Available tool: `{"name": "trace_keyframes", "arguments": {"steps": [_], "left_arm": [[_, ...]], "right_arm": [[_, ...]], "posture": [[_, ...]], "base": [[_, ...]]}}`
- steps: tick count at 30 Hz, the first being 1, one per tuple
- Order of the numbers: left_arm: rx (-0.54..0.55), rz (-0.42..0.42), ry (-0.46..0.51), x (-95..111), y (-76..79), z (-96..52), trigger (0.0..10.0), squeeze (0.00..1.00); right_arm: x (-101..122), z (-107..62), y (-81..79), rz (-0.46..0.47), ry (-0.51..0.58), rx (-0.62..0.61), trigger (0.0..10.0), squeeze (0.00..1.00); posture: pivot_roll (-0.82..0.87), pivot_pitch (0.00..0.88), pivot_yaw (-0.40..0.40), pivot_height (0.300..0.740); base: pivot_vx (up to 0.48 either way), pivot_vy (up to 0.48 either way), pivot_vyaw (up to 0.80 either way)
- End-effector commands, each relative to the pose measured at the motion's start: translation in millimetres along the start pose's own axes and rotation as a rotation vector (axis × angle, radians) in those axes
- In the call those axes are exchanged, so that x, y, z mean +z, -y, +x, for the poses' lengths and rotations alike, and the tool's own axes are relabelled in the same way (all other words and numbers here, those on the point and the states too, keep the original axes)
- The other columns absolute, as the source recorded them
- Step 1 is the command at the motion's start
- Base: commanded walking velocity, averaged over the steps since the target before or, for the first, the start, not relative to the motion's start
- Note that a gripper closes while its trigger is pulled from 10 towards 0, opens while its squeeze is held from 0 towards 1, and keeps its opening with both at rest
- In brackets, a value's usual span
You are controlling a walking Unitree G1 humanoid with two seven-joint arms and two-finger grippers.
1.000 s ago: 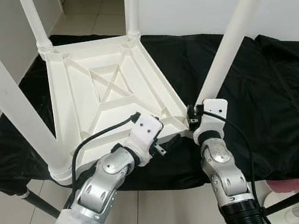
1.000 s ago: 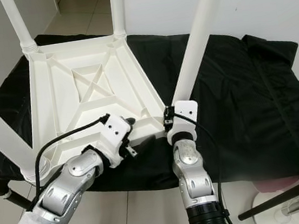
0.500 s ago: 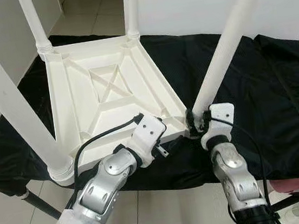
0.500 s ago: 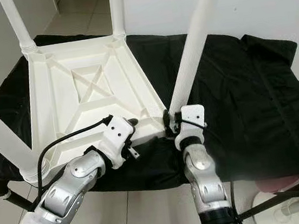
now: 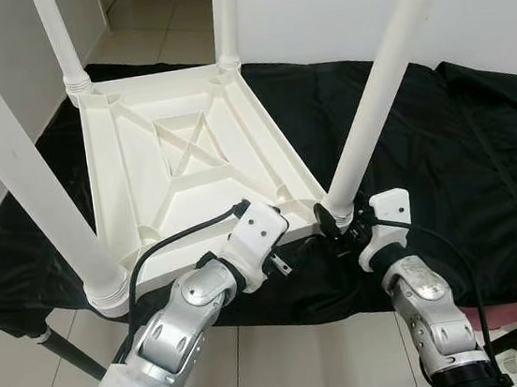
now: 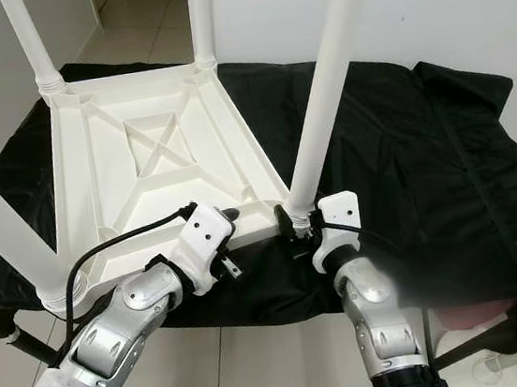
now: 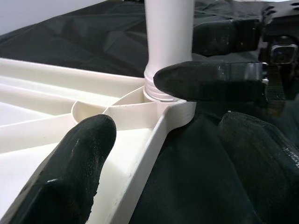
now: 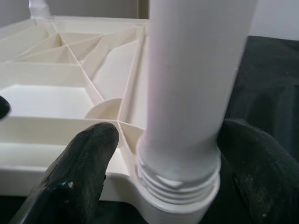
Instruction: Building children table
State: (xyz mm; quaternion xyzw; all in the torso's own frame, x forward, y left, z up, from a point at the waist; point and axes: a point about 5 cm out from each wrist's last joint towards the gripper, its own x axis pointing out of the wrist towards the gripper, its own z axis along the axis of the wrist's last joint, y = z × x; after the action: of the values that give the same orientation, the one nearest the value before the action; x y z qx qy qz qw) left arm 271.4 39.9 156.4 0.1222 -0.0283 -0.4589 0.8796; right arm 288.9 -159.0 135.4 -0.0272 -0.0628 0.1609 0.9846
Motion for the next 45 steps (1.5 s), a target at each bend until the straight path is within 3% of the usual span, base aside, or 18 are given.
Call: {"name": "trace_keyframes", "arguments": {"steps": [1,13,14,15,16,17,19,24,27,28,29,30,34,35,36,37,42,45], "left_arm": [[-0.105,0.013,-0.017,-4,7.2,0.6,10.0,0.0],[-0.1,0.011,-0.015,-4,8.1,0.8,10.0,0.0],[-0.098,0.01,-0.014,-4,8.2,0.5,10.0,0.0],[-0.098,0.01,-0.014,-4,8.2,0.5,10.0,0.0],[-0.096,0.009,-0.014,-4,8.2,0.4,10.0,0.0],[-0.096,0.009,-0.014,-4,8.2,0.4,10.0,0.0],[-0.093,0.013,-0.014,-4,7.0,0.7,10.0,0.0],[-0.094,0.017,-0.014,-3,6.4,1.2,10.0,0.0],[-0.094,0.02,-0.013,-3,6.1,1.5,10.0,0.0],[-0.094,0.021,-0.012,-3,5.7,1.7,10.0,0.0],[-0.094,0.021,-0.012,-3,5.7,1.7,10.0,0.0],[-0.091,0.022,-0.012,-2,5.3,1.7,10.0,0.0],[-0.083,0.022,-0.012,-2,4.8,1.5,10.0,0.0],[-0.078,0.021,-0.012,-2,4.7,1.0,10.0,0.0],[-0.078,0.021,-0.012,-2,4.7,1.0,10.0,0.0],[-0.074,0.02,-0.014,-3,4.5,0.4,10.0,0.0],[-0.071,0.032,-0.025,-4,4.1,-0.4,10.0,0.0],[-0.074,0.029,-0.022,-4,4.6,0.6,10.0,0.0]], "right_arm": [[-1,1.5,7.2,-0.025,-0.006,0.011,10.0,0.0],[4,11.2,25.2,-0.073,-0.014,0.074,10.0,0.0],[5,12.7,27.6,-0.079,-0.018,0.092,8.2,0.0],[5,12.7,27.6,-0.079,-0.018,0.092,8.2,0.0],[5,14.6,28.7,-0.09,-0.023,0.117,5.3,0.0],[5,14.6,28.7,-0.09,-0.023,0.117,5.3,0.0],[4,22.7,28.7,-0.127,-0.028,0.153,3.9,0.0],[3,27.8,26.7,-0.147,-0.034,0.18,4.0,0.0],[1,30.9,24.2,-0.154,-0.041,0.202,3.5,0.0],[0,33.9,21.6,-0.168,-0.046,0.22,1.1,0.0],[0,33.9,21.6,-0.168,-0.046,0.22,1.1,0.0],[-2,36.4,19.3,-0.177,-0.054,0.236,0.0,0.0],[-5,36.8,17.4,-0.173,-0.067,0.244,0.0,0.0],[-6,35.5,18.5,-0.161,-0.068,0.225,1.3,0.0],[-6,35.5,18.5,-0.161,-0.068,0.225,1.3,0.0],[-5,34.3,19.8,-0.128,-0.065,0.198,10.0,0.0],[-5,33.6,22.1,-0.095,-0.071,0.095,10.0,0.0],[-6,33.6,15.1,-0.015,-0.06,0.046,10.0,0.0]], "posture": [[0.03,0.063,-0.078,0.74],[0.04,0.065,-0.087,0.74],[0.04,0.065,-0.087,0.74],[0.04,0.065,-0.087,0.74],[0.04,0.066,-0.087,0.74],[0.04,0.066,-0.087,0.74],[0.04,0.067,-0.08,0.74],[0.04,0.067,-0.079,0.74],[0.04,0.067,-0.078,0.74],[0.04,0.067,-0.078,0.74],[0.04,0.067,-0.078,0.74],[0.04,0.069,-0.082,0.74],[0.05,0.075,-0.091,0.74],[0.05,0.077,-0.093,0.74],[0.05,0.077,-0.093,0.74],[0.05,0.079,-0.092,0.74],[0.04,0.087,-0.087,0.74],[0.04,0.09,-0.085,0.74]], "base": [[0.0,0.0,0.0],[0.0,0.0,0.0],[0.0,0.0,0.0],[0.0,0.0,0.0],[0.0,0.0,0.0],[0.0,0.0,0.0],[0.0,0.0,0.0],[0.0,0.0,0.0],[0.0,0.0,0.0],[0.0,0.0,0.0],[0.0,0.0,0.0],[0.0,0.0,0.0],[0.0,0.0,0.0],[0.0,0.0,0.0],[0.0,0.0,0.0],[0.0,0.0,0.0],[0.0,0.0,0.0],[0.0,0.0,0.0]]}}
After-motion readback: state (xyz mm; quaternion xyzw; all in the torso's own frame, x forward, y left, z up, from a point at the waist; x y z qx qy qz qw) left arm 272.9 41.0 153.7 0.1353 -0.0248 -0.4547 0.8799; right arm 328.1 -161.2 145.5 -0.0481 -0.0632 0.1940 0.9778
